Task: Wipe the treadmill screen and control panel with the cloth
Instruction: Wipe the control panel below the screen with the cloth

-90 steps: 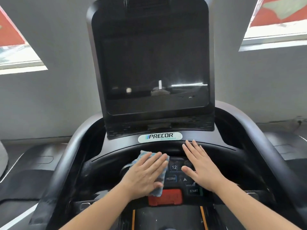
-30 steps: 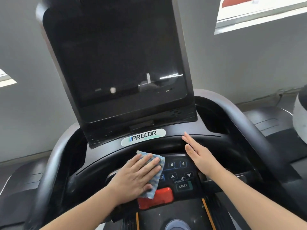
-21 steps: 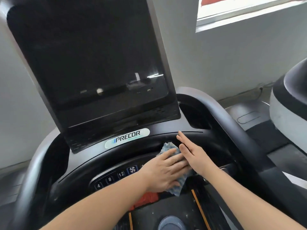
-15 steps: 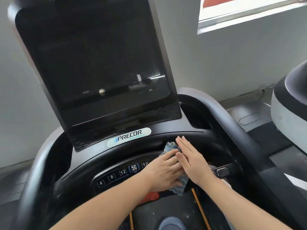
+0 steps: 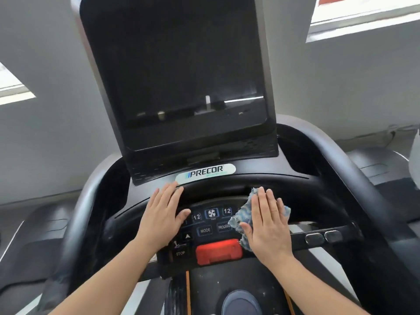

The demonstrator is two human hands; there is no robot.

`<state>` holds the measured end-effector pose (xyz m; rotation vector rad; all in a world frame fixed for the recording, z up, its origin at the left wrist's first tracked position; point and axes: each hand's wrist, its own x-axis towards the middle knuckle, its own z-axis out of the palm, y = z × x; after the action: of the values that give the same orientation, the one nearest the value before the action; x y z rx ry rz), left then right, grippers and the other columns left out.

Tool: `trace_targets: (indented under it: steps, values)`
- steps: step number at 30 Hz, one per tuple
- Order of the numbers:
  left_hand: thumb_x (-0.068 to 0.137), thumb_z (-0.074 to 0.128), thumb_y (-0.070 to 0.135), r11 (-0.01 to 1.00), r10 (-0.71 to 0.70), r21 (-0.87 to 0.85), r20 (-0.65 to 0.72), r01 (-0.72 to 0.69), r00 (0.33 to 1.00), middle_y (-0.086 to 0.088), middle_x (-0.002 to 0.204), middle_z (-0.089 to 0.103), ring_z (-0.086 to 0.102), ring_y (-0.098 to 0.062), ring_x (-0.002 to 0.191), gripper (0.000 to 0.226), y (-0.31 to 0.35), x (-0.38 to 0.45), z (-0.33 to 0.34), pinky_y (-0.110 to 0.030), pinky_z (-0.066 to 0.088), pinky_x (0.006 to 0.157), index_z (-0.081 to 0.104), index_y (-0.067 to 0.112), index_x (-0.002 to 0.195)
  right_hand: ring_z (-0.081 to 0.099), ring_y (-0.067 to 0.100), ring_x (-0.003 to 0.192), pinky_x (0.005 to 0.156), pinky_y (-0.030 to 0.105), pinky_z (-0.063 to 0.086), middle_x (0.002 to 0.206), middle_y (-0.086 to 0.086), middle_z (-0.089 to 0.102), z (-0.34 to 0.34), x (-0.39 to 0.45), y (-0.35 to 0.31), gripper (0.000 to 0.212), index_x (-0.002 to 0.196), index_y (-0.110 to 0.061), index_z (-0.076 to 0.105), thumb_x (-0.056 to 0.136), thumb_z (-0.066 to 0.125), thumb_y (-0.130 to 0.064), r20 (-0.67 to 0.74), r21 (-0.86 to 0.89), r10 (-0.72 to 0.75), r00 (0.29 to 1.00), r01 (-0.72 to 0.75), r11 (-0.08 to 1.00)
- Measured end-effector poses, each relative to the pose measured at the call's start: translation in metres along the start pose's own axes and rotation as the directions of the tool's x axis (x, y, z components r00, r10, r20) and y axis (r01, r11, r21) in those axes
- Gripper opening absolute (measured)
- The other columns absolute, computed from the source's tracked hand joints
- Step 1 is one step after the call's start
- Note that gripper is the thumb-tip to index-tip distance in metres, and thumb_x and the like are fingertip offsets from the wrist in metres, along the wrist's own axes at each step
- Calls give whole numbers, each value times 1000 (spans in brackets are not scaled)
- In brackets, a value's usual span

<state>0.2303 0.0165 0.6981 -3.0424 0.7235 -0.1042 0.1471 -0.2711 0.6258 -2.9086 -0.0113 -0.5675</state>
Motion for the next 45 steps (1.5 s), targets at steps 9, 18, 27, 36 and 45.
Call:
trace_targets:
  steps: [9, 18, 27, 36, 45]
  values:
    - [86, -6, 82, 950, -136, -276, 58, 147, 989, 2, 164, 27, 21, -16, 151, 102, -3, 8, 7, -32, 15, 123, 29, 19, 158, 13, 35, 153, 122, 56, 13, 166, 14, 12, 18, -65, 1, 67, 158, -9, 16, 106, 19, -51, -5, -45, -73, 997, 73, 996]
    - [86, -18, 78, 966, -138, -214, 51, 146, 989, 2, 167, 22, 11, -19, 156, 103, -2, 9, 9, -35, 3, 126, 27, 21, 159, 19, 36, 152, 120, 56, 20, 163, 19, 23, -10, 47, -10, 66, 153, -5, 32, 105, 23, -49, 58, -75, -79, 995, 84, 994]
    - [97, -5, 70, 979, -123, -162, 2, 122, 992, -4, 167, 22, 12, -25, 156, 87, -2, 6, 11, -42, 6, 126, 31, 19, 158, 18, 38, 152, 122, 56, 15, 165, 21, 16, 13, -34, -16, 70, 151, 3, 31, 106, 21, -50, -13, -34, 31, 999, -32, 999]
    - [106, 10, 59, 992, -121, -44, -60, 118, 991, -10, 164, 28, 17, -33, 153, 69, -2, 5, 14, -49, 9, 123, 30, 16, 156, 16, 37, 152, 122, 56, 14, 166, 18, 14, 1, 3, -7, 70, 155, -2, 20, 106, 14, -51, 40, -50, -81, 996, 83, 995]
    - [105, 6, 61, 991, -129, -32, -87, 127, 988, -9, 167, 21, 9, -30, 156, 71, -4, 4, 21, -48, 7, 125, 28, 19, 158, 18, 37, 152, 121, 57, 18, 162, 22, 24, -1, 15, -14, 69, 152, 1, 31, 102, 34, -47, -48, -52, 4, 999, -6, 999]
